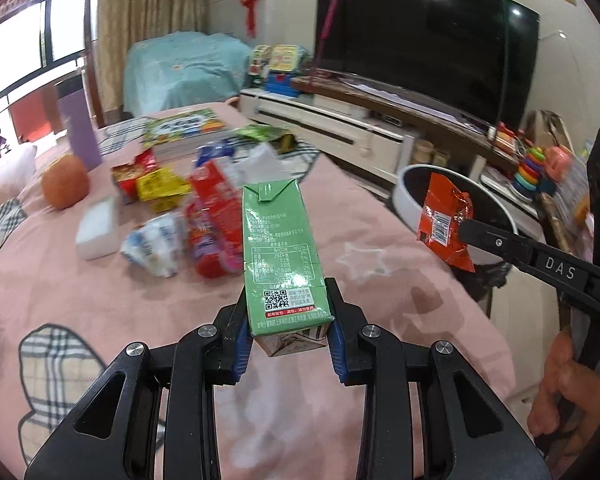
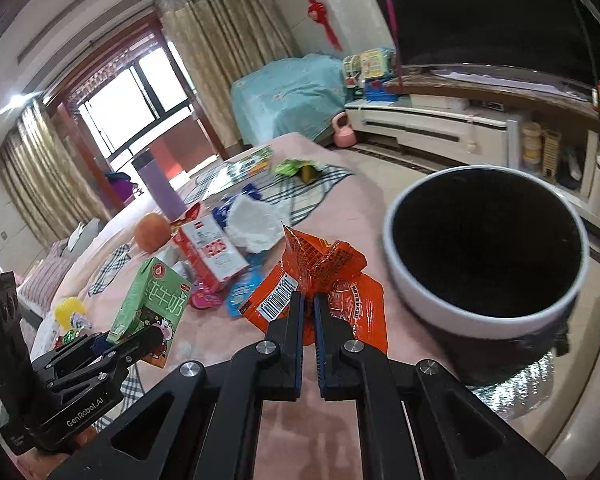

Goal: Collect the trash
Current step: 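Carry the green carton and orange wrapper over the bin and release both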

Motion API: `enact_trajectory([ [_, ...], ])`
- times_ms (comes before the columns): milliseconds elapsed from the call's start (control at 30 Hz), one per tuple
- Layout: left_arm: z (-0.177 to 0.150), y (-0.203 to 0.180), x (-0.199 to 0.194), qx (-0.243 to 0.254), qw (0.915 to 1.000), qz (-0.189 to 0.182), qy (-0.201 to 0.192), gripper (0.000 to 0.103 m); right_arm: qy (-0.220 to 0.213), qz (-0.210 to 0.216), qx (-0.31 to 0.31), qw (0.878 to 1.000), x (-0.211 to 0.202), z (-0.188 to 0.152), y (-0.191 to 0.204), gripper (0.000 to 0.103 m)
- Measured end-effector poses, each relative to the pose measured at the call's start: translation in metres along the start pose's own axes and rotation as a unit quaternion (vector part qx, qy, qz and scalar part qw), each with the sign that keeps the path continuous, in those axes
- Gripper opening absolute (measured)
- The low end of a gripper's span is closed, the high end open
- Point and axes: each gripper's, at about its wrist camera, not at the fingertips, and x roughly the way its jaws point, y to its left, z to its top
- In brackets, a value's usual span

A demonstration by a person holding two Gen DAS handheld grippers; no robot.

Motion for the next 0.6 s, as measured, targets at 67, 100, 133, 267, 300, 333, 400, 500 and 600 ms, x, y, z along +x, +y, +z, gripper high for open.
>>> enact_trajectory([
  [67,0.003,-0.01,0.002,0.008,0.9999,-0.006,0.001,0.03,-0.003,-0.006,0.006,1.0,-0.006,0.0,-0.008,0.005],
  [100,0.004,-0.015,0.003,0.011,0.9999,-0.011,0.002,0.03,-0.005,-0.009,0.008,1.0,-0.008,0.001,-0.012,0.005],
  [133,0.006,-0.018,0.005,0.013,0.9998,-0.014,0.003,0.03,-0.007,-0.012,0.01,1.0,-0.01,0.0,-0.016,0.005],
  [267,0.011,-0.036,0.01,0.027,0.9992,-0.028,0.006,0.03,-0.015,-0.024,0.017,0.999,-0.02,0.001,-0.029,0.005],
  [300,0.012,-0.041,0.011,0.031,0.999,-0.031,0.006,0.03,-0.017,-0.027,0.019,0.999,-0.022,0.002,-0.033,0.005],
  [333,0.013,-0.045,0.012,0.034,0.9988,-0.034,0.007,0.03,-0.02,-0.029,0.02,0.999,-0.024,0.003,-0.036,0.005],
  [400,0.015,-0.053,0.015,0.042,0.9982,-0.042,0.008,0.03,-0.024,-0.034,0.024,0.999,-0.028,0.005,-0.043,0.005],
  [500,0.02,-0.065,0.019,0.055,0.9971,-0.051,0.009,0.03,-0.029,-0.042,0.031,0.998,-0.033,0.006,-0.054,0.005],
  [600,0.026,-0.077,0.026,0.064,0.9961,-0.06,0.013,0.03,-0.032,-0.049,0.038,0.998,-0.036,0.01,-0.063,0.005],
])
